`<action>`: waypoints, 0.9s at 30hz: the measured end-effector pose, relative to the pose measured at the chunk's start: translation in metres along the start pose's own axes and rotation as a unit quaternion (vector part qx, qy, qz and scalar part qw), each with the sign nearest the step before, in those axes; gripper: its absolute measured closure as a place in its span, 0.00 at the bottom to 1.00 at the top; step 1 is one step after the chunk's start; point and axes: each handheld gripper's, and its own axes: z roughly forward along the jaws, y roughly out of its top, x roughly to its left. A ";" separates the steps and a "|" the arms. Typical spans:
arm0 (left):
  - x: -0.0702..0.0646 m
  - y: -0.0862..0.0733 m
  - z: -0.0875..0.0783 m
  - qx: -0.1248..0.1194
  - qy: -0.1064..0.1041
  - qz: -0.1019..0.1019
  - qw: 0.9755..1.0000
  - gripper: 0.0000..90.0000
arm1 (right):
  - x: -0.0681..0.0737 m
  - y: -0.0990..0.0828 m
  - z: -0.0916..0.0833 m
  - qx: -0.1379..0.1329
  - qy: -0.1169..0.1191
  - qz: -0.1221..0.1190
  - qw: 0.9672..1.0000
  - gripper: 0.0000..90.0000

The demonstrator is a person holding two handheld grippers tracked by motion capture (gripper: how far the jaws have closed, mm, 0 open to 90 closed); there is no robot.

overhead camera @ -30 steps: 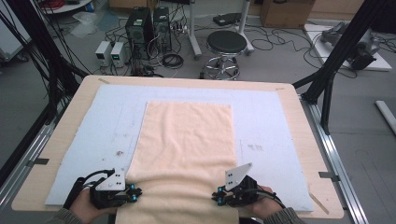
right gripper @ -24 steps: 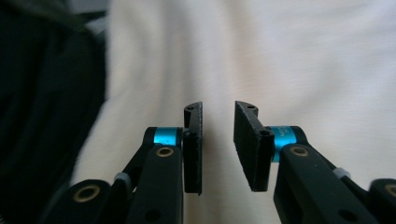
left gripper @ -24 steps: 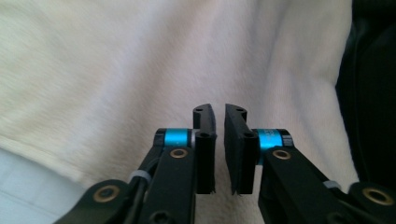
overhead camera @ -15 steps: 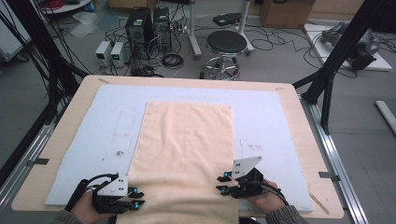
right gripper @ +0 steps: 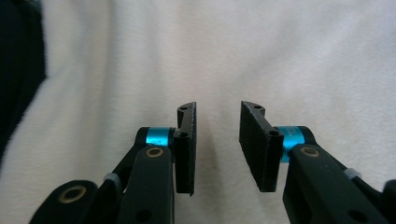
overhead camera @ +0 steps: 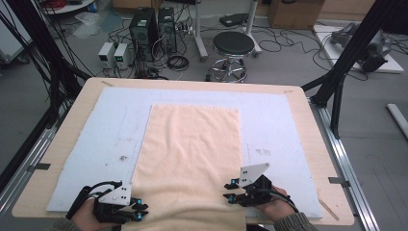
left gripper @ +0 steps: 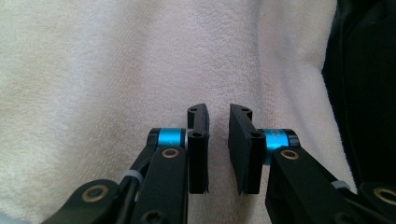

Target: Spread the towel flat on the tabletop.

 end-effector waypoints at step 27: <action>0.104 0.034 0.018 -0.030 0.234 -0.113 0.965 0.96 | -0.102 0.027 0.025 -0.002 -0.127 0.071 0.989 0.96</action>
